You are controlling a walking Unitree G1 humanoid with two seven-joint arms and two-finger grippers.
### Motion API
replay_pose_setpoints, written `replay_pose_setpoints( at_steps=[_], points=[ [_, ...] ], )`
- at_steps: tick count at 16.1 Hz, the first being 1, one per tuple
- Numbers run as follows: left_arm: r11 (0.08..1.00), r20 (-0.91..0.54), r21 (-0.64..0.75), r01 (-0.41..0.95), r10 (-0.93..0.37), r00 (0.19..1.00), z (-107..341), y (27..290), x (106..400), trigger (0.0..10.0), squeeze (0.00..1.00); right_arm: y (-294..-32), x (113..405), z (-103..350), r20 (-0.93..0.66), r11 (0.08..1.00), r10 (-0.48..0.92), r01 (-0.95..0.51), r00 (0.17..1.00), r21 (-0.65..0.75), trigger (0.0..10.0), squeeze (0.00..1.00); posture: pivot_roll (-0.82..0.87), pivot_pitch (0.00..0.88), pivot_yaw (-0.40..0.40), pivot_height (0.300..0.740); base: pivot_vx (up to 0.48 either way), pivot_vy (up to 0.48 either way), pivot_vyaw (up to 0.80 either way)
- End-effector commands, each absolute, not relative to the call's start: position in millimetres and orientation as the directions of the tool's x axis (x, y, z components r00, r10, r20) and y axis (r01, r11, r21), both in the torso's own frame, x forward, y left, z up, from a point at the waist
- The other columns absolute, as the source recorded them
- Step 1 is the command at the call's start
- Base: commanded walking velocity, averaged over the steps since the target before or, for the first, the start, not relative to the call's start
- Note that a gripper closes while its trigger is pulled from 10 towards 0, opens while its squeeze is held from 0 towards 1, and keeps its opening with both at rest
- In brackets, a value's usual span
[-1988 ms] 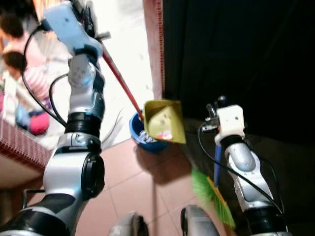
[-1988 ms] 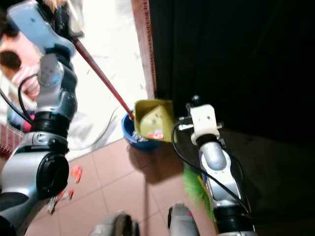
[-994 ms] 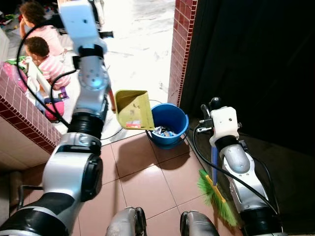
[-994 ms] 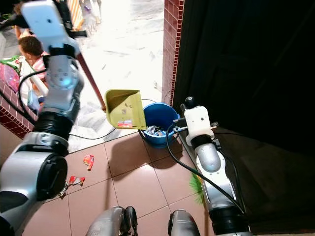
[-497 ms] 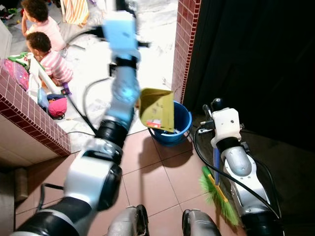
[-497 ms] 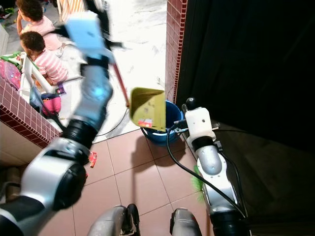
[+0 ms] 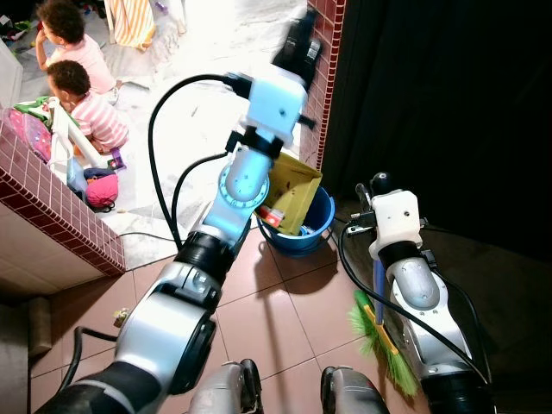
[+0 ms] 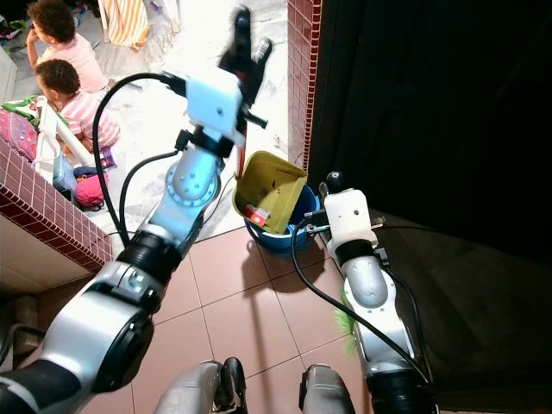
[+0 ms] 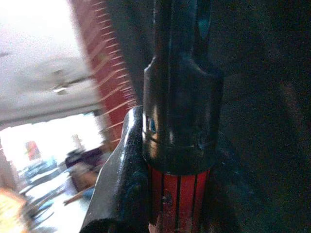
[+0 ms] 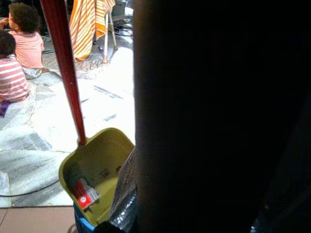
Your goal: Sweep floor
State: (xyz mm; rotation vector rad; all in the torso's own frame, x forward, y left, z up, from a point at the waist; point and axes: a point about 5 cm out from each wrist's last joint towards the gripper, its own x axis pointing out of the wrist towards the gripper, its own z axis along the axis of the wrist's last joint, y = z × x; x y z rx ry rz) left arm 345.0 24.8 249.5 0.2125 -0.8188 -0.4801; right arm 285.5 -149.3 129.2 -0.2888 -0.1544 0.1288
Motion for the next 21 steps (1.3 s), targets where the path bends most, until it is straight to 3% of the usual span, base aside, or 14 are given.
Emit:
replay_pose_setpoints(
  at_steps=[1,4,10,13,14,17,21],
  points=[
    [0.806,0.675,0.451,0.384,-0.589,0.445,263.4,15.2,330.4,10.0,0.0,-147.0,287.3,132.5,0.155,0.948,0.158,-0.106,0.975,-0.3,10.0,0.0,-0.15,0.149,0.115,0.74,0.0,0.0,0.0],
    [0.608,0.529,0.59,0.531,-0.788,0.315,243.0,2.2,311.7,10.0,0.0,-148.9,289.1,131.9,0.155,0.946,0.158,-0.104,0.975,-0.308,10.0,0.0,-0.14,0.145,0.111,0.74,0.0,0.0,0.0],
    [0.532,0.473,0.637,0.558,-0.841,0.261,237.1,6.3,302.7,10.0,0.0,-147.9,288.6,130.4,0.159,0.94,0.168,-0.11,0.973,-0.322,10.0,0.0,-0.14,0.141,0.1,0.74,0.0,0.0,0.0],
    [0.608,0.544,0.605,0.514,-0.787,0.291,257.5,12.4,308.1,10.0,0.0,-148.2,289.9,131.4,0.165,0.937,0.169,-0.107,0.972,-0.331,10.0,0.0,-0.14,0.141,0.099,0.74,0.0,0.0,0.0],
    [0.672,0.599,0.569,0.474,-0.734,0.321,272.7,19.4,312.5,10.0,0.0,-148.6,290.4,131.1,0.165,0.937,0.167,-0.105,0.972,-0.333,10.0,0.0,-0.14,0.141,0.1,0.74,0.0,0.0,0.0],
    [0.893,0.787,0.312,0.324,-0.434,0.438,330.8,58.3,330.7,10.0,0.0,-148.0,289.0,126.5,0.159,0.938,0.162,-0.102,0.974,-0.332,10.0,0.0,-0.14,0.137,0.094,0.74,0.0,0.0,0.0],
    [0.966,0.86,0.205,0.159,-0.255,0.441,369.9,94.6,336.1,10.0,0.0,-144.4,292.3,126.1,0.16,0.938,0.17,-0.11,0.972,-0.33,10.0,0.0,-0.12,0.123,0.088,0.74,0.0,0.0,0.0]
  ],
)
